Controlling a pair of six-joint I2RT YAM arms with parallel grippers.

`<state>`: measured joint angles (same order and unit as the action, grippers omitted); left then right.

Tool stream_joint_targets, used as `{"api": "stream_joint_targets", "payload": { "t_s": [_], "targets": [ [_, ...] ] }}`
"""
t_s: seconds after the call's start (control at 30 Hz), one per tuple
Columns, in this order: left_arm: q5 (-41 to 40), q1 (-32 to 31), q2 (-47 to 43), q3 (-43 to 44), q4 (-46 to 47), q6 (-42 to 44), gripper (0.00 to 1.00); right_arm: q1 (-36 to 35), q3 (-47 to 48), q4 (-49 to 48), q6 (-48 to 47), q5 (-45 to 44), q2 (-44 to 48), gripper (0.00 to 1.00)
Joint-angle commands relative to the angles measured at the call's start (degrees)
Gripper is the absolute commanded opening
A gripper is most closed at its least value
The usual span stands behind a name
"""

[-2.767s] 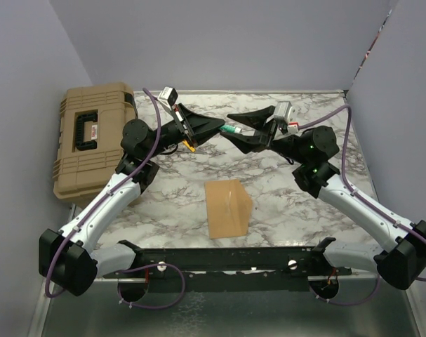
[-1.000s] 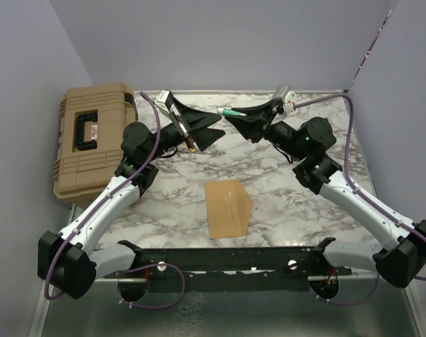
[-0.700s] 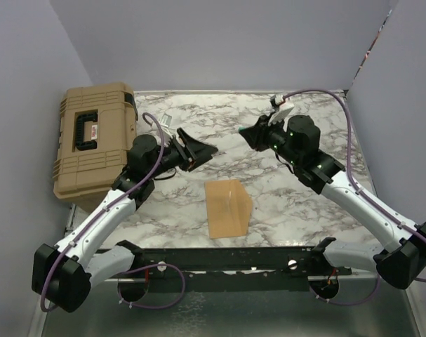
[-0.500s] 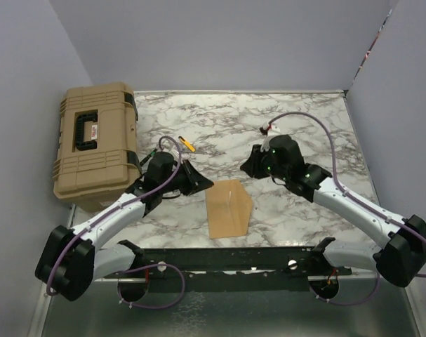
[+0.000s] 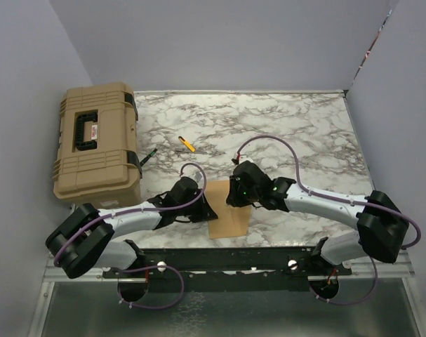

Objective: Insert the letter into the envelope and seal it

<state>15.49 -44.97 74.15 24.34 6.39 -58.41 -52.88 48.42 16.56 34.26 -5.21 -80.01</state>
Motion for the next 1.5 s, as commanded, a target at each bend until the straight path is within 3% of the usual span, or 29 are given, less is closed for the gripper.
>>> {"api": "stream_joint_targets", "payload": {
  "t_s": [0.0, 0.27, 0.57, 0.83, 1.1, 1.47],
  "targets": [
    [-4.2, -2.2, 1.4, -1.3, 4.3, 1.8, 0.00, -2.4, -0.3, -1.6, 0.4, -5.2, -2.4, 0.01],
    [-6.7, -3.7, 2.9, -3.0, 6.3, 1.9, 0.00, -4.9, -0.6, -2.6, 0.5, -9.2, -6.0, 0.01],
    [-8.5, -3.7, 7.0, -5.4, 0.3, 1.0, 0.02, -5.8, -1.0, -2.7, 0.9, -9.9, -9.6, 0.01],
    [-6.9, -3.6, 7.5, -7.2, -2.0, 2.5, 0.00, -5.8, 1.7, -1.1, 0.6, -16.9, -14.5, 0.00],
    [-6.6, -3.4, 7.4, -7.6, 0.3, 1.1, 0.00, -5.8, 5.9, 2.7, 1.4, -17.1, -17.7, 0.01],
    [-7.3, -2.8, 7.5, -9.6, 7.9, -7.8, 0.00, -8.0, 0.9, 7.0, 0.4, -8.2, -10.9, 0.01]
  ]
}}
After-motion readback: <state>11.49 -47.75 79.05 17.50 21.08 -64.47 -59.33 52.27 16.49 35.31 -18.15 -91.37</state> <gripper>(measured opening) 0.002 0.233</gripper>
